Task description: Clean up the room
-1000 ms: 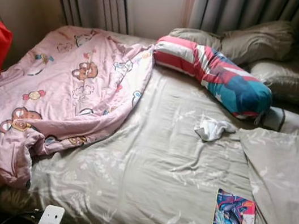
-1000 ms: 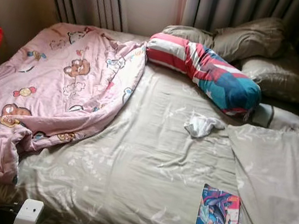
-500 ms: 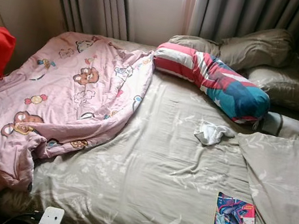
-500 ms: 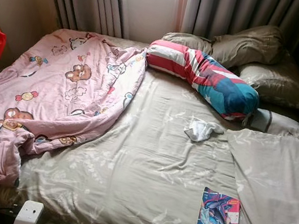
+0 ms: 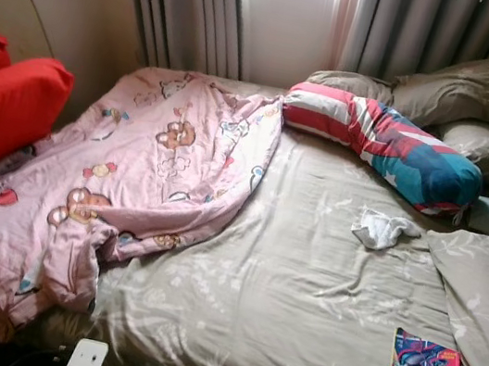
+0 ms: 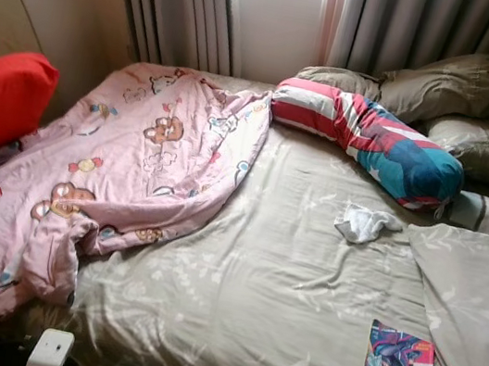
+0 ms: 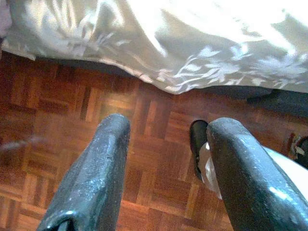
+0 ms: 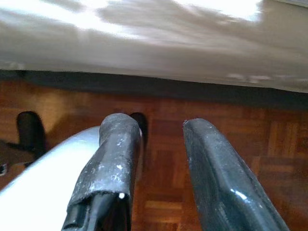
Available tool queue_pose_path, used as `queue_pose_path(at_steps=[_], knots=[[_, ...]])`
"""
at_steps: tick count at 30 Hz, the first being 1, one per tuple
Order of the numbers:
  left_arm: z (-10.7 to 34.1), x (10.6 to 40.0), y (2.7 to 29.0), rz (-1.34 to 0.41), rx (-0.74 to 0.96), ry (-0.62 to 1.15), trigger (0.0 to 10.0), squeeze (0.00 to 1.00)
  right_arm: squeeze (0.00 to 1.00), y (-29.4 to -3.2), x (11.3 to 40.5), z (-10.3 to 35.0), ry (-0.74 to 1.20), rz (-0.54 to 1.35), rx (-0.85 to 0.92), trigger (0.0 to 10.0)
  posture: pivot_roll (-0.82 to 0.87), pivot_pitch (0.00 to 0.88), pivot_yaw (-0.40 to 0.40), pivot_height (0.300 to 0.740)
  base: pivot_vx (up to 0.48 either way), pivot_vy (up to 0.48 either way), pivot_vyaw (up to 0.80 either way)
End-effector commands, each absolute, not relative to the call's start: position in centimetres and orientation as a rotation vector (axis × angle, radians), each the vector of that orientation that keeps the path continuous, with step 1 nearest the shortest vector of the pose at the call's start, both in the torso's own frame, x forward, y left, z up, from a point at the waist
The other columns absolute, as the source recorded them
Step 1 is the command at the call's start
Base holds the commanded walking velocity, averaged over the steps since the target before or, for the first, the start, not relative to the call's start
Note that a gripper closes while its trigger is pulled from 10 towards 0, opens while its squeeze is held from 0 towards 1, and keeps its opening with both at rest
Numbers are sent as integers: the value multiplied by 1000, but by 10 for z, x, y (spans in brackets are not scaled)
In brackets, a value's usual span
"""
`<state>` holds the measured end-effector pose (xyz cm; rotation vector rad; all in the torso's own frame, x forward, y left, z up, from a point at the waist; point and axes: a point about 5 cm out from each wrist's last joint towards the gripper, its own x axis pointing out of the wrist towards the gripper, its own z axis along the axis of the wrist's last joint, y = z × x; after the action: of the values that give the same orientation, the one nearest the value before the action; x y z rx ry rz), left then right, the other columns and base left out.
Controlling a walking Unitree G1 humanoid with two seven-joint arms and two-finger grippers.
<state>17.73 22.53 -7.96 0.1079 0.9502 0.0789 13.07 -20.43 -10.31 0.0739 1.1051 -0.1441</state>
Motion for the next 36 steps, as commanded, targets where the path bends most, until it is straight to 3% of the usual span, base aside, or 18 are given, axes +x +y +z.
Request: queue_pose_path(at_steps=[1, 36], knots=[[-80, 176, 230, 91, 115, 962, 10000, 0, 0, -202, 133, -103, 1091, -143, 88, 10000, -97, 0, 43, 740, 0, 319, 0], [-79, 178, 229, 94, 105, 963, 10000, 0, 0, -204, 137, -101, 1080, -136, 59, 10000, -99, 0, 44, 740, 0, 319, 0]])
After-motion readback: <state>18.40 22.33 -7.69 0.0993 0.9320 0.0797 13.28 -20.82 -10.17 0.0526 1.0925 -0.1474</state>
